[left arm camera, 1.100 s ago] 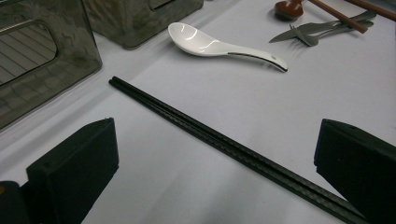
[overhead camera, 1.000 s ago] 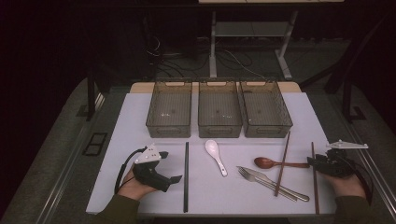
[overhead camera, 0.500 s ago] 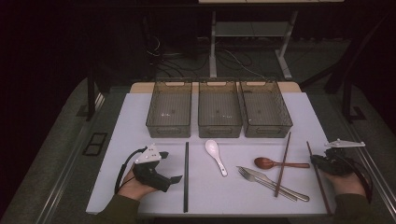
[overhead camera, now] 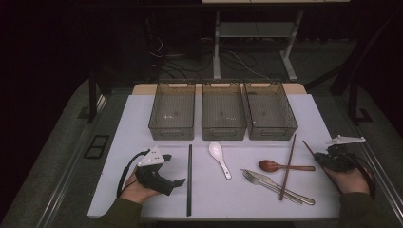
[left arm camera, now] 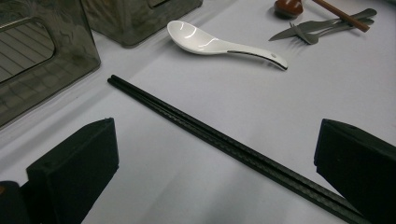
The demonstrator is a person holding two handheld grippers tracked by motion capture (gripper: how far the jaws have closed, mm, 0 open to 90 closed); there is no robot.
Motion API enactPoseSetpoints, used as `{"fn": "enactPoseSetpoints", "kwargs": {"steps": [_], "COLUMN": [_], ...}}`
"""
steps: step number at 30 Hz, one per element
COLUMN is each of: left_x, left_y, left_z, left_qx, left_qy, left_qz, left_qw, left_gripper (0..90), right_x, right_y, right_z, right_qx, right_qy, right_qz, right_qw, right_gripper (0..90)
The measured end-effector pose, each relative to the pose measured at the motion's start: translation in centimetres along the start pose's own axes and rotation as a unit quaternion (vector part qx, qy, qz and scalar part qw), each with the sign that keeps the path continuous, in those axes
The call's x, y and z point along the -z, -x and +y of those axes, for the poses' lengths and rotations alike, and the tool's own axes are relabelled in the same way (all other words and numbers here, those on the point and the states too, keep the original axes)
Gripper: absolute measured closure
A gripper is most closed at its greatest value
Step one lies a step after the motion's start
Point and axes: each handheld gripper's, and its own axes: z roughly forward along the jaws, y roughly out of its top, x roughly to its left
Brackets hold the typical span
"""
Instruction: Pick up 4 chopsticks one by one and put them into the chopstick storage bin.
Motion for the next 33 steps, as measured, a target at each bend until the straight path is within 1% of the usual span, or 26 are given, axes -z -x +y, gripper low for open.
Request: {"fn": "enactPoseSetpoints", "kwargs": {"steps": [3,4,5,6,8,9,10,11,12,14,17,19,21,23,25,26,27,28,30,32,33], "left_x": [0.0,0.0,0.0,0.0,0.0,0.0,0.0,0.0,0.0,0.0,0.0,-0.1,-0.1,-0.1,-0.1,-0.1,-0.1,-0.1,-0.1,-0.1,-0.1], "left_y": [0.0,0.0,0.0,0.0,0.0,0.0,-0.1,0.0,0.0,0.0,0.0,0.0,0.0,0.1,0.0,0.0,0.0,0.0,0.0,0.0,0.0], "left_z": [0.0,0.0,0.0,0.0,0.0,0.0,0.0,0.0,0.0,0.0,0.0,0.0,0.0,0.0,0.0,0.0,0.0,0.0,0.0,0.0,0.0], "left_qx": [-0.001,0.000,0.001,0.001,0.000,0.000,0.000,-0.001,-0.001,-0.001,-0.001,-0.001,0.000,0.000,-0.001,0.000,0.000,-0.001,0.000,0.000,0.000], "left_qy": [0.000,0.001,0.001,0.001,0.000,-0.001,-0.001,-0.001,-0.001,-0.001,-0.001,-0.002,-0.004,-0.004,-0.005,-0.005,-0.005,-0.005,-0.004,-0.004,-0.004], "left_qz": [0.000,0.000,0.000,0.000,0.001,0.001,0.001,0.000,0.000,0.001,0.000,-0.001,-0.001,-0.001,-0.001,-0.001,-0.001,-0.001,-0.001,-0.001,-0.002], "left_qw": [1.0000,1.0000,1.0000,1.0000,1.0000,1.0000,1.0000,1.0000,1.0000,1.0000,1.0000,1.0000,1.0000,1.0000,1.0000,1.0000,1.0000,1.0000,1.0000,1.0000,1.0000], "left_gripper": [0.0,0.0,0.0,0.0,0.0,0.0,0.0,0.0,0.0,0.0,0.0,0.0,0.0,0.0,0.0,0.0,0.0,0.0,0.0,0.0,0.0], "right_x": [0.0,0.0,0.1,0.4,1.1,1.3,1.4,1.3,1.2,0.8,0.4,-0.1,-0.3,-0.8,-1.7,-1.7,-2.1,-2.1,-2.4,-2.4,-2.4], "right_y": [0.1,0.1,0.0,0.0,-0.3,-0.6,-1.0,-1.5,-2.0,-3.0,-4.2,-5.1,-5.3,-5.7,-6.0,-6.0,-6.1,-6.1,-6.2,-6.1,-6.0], "right_z": [0.0,0.0,0.0,0.1,0.4,0.6,0.8,1.0,1.2,1.7,2.3,2.9,3.0,3.2,3.4,3.4,3.4,3.4,3.4,3.3,3.3], "right_qx": [-0.006,-0.006,-0.008,-0.014,-0.023,-0.028,-0.028,-0.028,-0.024,-0.020,-0.021,-0.028,-0.030,-0.028,-0.034,-0.034,-0.031,-0.031,-0.032,-0.032,-0.035], "right_qy": [0.001,0.001,0.003,0.009,0.028,0.036,0.039,0.038,0.039,0.036,0.039,0.038,0.035,0.028,0.016,0.016,0.004,0.004,-0.004,-0.002,-0.004], "right_qz": [0.002,0.003,-0.001,-0.001,0.006,0.011,0.022,0.033,0.038,0.048,0.060,0.067,0.064,0.060,0.056,0.056,0.057,0.057,0.057,0.054,0.056], "right_qw": [1.0000,1.0000,1.0000,0.9999,0.9993,0.9989,0.9986,0.9983,0.9982,0.9980,0.9972,0.9967,0.9969,0.9974,0.9977,0.9977,0.9979,0.9979,0.9979,0.9980,0.9978], "right_gripper": [83.9,78.6,73.2,72.1,70.1,68.7,66.6,64.3,62.1,58.8,54.0,48.5,47.0,44.7,44.1,44.1,45.0,45.0,48.2,50.8,52.4]}}
